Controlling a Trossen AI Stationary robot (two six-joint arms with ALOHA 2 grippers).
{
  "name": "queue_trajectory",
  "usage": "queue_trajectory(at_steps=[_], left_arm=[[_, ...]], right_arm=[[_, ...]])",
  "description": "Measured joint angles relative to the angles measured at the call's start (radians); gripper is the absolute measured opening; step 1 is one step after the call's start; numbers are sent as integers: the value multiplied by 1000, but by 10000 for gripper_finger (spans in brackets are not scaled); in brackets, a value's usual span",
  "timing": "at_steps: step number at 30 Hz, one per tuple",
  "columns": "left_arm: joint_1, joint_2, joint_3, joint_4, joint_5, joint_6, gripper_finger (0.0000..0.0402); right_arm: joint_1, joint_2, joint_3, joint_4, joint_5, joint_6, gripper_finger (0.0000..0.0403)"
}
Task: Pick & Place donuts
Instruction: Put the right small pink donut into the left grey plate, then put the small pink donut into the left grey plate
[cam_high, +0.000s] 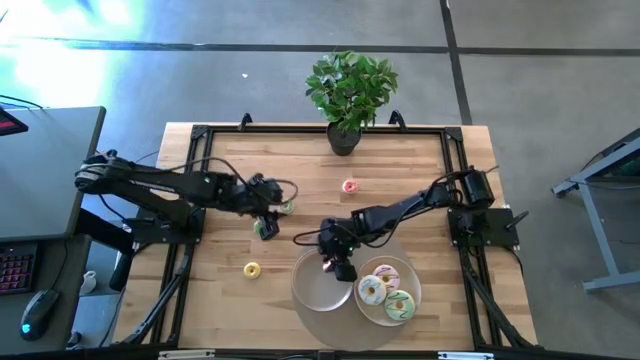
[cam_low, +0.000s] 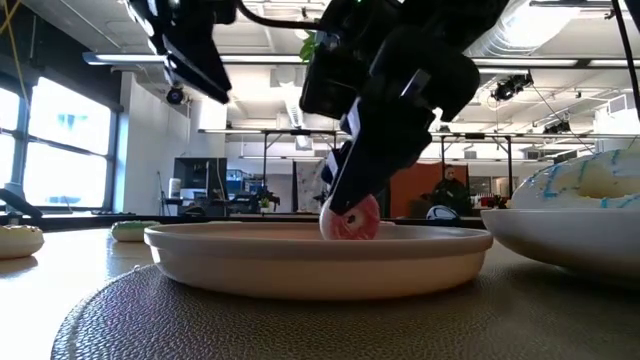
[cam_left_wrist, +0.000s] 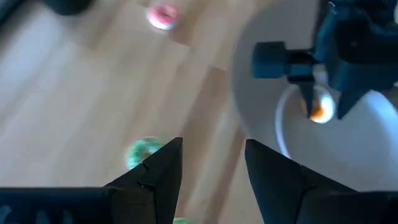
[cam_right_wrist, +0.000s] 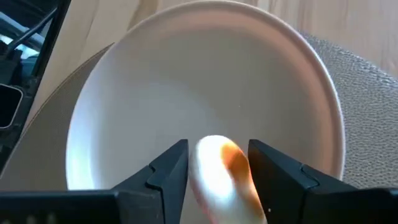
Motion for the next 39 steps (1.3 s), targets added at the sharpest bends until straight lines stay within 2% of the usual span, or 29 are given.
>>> queue_trajectory(at_steps=[3, 7, 9, 14, 18, 21, 24, 30, 32, 39], left_arm=[[-33, 52, -48, 150, 12, -1, 172], [-81, 139, -63, 253, 16, -1, 172], [-98, 177, -64, 279, 16, -1, 172], [-122, 211, -63, 288, 15, -5, 172], [-121, 212, -63, 284, 14, -4, 172], [-120, 198, -64, 271, -25, -4, 172], [-120, 180, -63, 274, -97, -19, 172], [-120, 168, -62, 263, -170, -34, 172], [-120, 168, -63, 260, -174, -34, 172], [-120, 169, -63, 253, -175, -34, 172]], right_arm=[[0, -2, 0, 1, 11, -7, 163], [-10, -5, 0, 4, 21, -34, 163], [-18, -6, 0, 3, 60, -50, 163], [-41, -6, 0, 0, 155, -108, 163], [-63, -29, 1, -6, 139, -133, 163], [-77, -76, 2, -38, 140, -131, 163], [-95, -149, 2, -115, 223, -139, 163], [-176, -275, 3, -313, 519, -193, 163], [-217, -277, 3, -351, 546, -149, 163], [-356, -192, 2, -409, 540, -66, 163]])
